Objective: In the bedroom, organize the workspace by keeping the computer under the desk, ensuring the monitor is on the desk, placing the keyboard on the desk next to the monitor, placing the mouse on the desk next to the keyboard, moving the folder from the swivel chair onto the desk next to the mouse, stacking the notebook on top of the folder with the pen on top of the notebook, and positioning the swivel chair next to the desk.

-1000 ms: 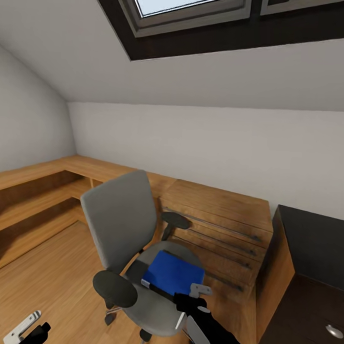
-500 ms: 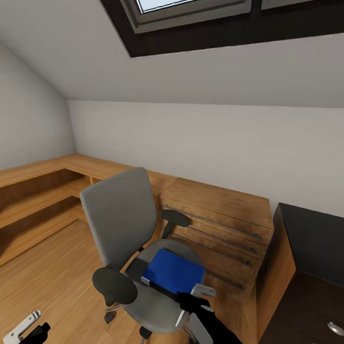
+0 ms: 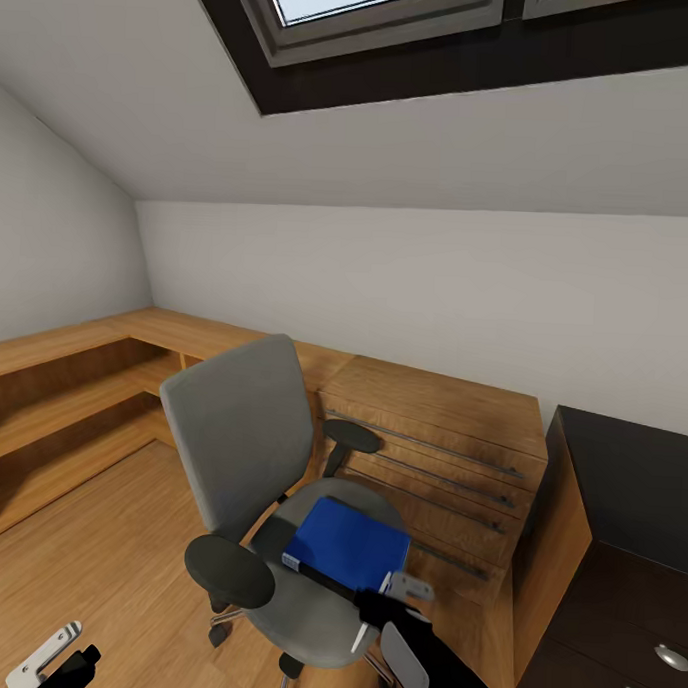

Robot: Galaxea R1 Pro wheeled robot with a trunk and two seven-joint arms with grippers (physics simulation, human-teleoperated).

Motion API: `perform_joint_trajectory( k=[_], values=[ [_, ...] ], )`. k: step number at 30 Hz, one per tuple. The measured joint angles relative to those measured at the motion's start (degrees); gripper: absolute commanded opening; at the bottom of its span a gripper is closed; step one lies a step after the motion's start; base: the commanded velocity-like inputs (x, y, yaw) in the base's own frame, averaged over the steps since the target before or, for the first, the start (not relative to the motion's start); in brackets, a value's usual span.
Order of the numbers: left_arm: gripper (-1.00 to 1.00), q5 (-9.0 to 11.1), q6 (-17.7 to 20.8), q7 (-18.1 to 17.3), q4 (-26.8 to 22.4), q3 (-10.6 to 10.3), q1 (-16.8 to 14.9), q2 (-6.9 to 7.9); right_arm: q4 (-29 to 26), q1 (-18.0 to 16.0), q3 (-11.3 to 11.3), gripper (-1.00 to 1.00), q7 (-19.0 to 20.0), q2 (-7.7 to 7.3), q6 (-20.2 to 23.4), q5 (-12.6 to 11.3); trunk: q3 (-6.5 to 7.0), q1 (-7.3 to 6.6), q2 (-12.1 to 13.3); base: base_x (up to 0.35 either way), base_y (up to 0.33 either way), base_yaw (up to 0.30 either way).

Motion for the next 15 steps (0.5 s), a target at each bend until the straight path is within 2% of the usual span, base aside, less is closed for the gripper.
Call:
perform_joint_trajectory(
  k=[7,15],
  values=[
    [1.0,0.0,0.0,0.0,0.0,0.0,0.0,0.0,-0.1,0.0,0.1,1.0,0.0,0.0,1.5,-1.3,0.0,0.0,0.0,0.0,0.0,0.0],
    [1.0,0.1,0.0,0.0,0.0,0.0,0.0,0.0,-0.1,0.0,0.1,1.0,0.0,0.0,1.7,-1.5,0.0,0.0,0.0,0.0,0.0,0.0]
  ],
)
